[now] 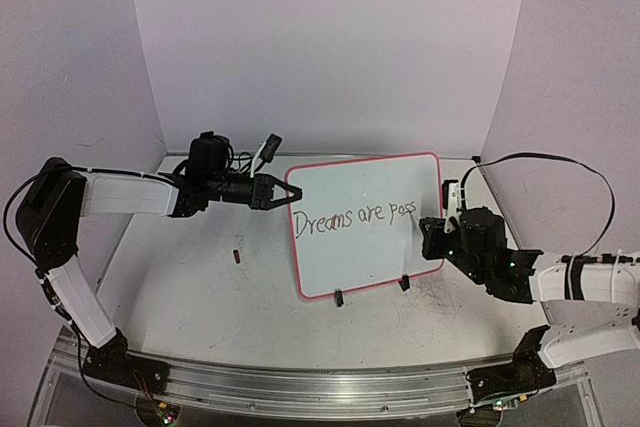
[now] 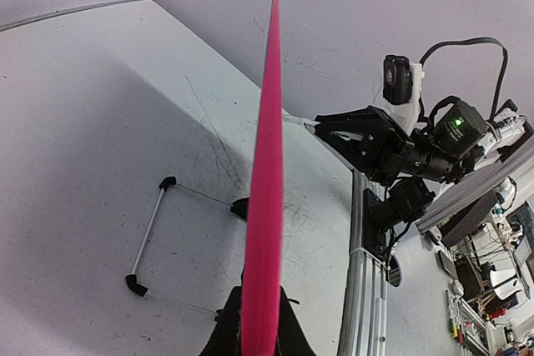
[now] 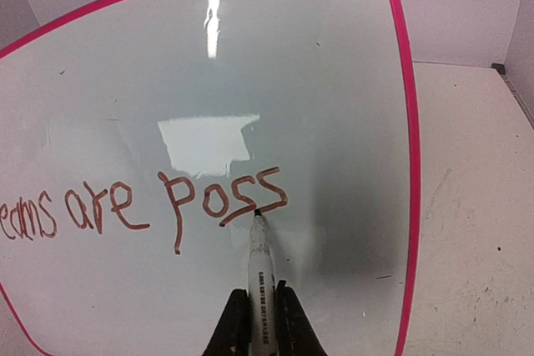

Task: Write a sentence on the whiteboard

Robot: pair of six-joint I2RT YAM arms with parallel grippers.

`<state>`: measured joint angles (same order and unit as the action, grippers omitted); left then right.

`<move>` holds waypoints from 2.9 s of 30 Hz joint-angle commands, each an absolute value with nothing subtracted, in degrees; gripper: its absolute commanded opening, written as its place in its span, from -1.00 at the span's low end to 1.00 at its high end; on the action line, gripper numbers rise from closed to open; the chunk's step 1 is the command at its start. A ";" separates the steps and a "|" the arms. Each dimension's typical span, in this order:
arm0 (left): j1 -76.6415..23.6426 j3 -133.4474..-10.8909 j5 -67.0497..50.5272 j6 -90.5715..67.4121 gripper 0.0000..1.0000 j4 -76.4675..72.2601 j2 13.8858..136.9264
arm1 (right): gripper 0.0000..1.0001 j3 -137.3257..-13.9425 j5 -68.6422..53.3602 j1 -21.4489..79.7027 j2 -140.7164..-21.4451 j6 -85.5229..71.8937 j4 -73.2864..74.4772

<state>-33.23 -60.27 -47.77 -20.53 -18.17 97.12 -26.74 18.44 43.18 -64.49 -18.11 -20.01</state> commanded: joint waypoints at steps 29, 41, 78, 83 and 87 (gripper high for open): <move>-33.41 -61.20 -45.57 -18.97 -1.00 -16.19 95.47 | -1.00 -30.56 22.55 41.36 -62.16 -14.70 -21.63; -33.40 -61.09 -45.67 -18.90 -1.00 -16.17 95.41 | -1.00 -31.02 22.29 40.66 -65.67 -14.18 -23.90; -33.40 -61.26 -45.58 -18.98 -1.00 -16.08 95.25 | -1.00 -28.00 19.50 40.61 -59.41 -14.78 -18.63; -33.40 -61.17 -45.67 -18.98 -1.00 -16.08 95.19 | -1.00 -27.82 20.12 40.66 -58.97 -14.58 -18.68; -33.40 -61.23 -45.75 -18.98 -1.00 -16.09 95.20 | -1.00 -27.96 19.81 40.57 -60.13 -14.16 -19.33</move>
